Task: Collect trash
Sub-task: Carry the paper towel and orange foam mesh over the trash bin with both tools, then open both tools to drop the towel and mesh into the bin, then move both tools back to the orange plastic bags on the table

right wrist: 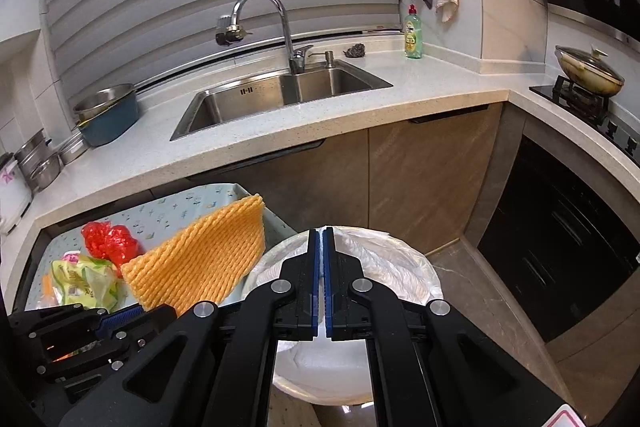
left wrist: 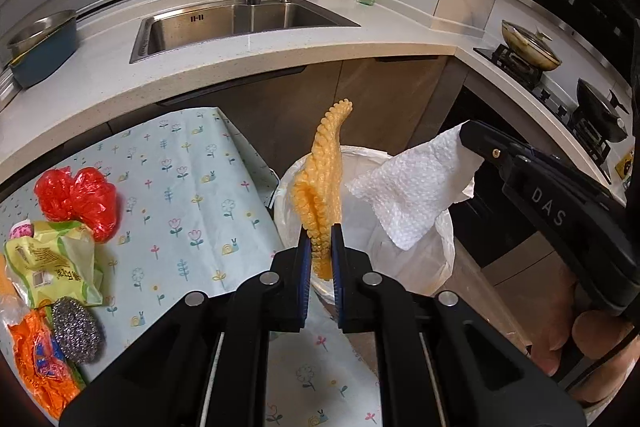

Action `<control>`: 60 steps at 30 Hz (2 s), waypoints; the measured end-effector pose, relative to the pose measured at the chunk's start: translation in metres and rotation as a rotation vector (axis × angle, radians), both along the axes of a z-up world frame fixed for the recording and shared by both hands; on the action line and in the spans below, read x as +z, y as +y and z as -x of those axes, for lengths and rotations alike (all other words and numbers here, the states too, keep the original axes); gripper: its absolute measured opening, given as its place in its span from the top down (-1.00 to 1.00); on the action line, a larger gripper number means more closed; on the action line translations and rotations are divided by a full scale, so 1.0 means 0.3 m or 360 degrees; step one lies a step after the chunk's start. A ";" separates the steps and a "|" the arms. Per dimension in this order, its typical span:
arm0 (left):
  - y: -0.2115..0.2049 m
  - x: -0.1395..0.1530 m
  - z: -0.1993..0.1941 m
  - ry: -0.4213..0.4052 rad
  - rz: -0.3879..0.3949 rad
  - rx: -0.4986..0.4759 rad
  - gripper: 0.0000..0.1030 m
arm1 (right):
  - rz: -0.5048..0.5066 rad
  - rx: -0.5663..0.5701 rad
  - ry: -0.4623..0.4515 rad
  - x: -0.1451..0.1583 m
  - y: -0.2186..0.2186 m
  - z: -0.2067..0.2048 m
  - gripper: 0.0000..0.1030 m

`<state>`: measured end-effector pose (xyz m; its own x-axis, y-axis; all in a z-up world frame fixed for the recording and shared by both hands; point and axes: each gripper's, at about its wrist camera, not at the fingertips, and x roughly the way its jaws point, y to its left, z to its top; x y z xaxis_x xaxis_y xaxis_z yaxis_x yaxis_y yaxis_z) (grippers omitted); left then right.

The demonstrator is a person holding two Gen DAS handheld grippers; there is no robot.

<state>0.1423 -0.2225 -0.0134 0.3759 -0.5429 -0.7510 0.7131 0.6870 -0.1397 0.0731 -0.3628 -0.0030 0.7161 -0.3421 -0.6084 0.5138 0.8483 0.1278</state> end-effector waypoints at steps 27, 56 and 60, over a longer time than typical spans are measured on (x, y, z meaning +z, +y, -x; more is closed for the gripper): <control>-0.003 0.054 0.032 -0.0109 0.0018 0.0098 0.13 | 0.0011 0.0012 -0.0090 0.064 0.009 0.089 0.57; 0.771 0.056 -0.027 -0.0079 -0.0019 0.0792 -0.39 | -0.0002 0.0599 -0.0054 0.067 0.681 -0.008 0.24; 0.923 0.035 -0.046 -0.0036 -0.0024 0.0923 -0.46 | -0.0004 0.0729 -0.0017 0.041 0.826 -0.033 0.15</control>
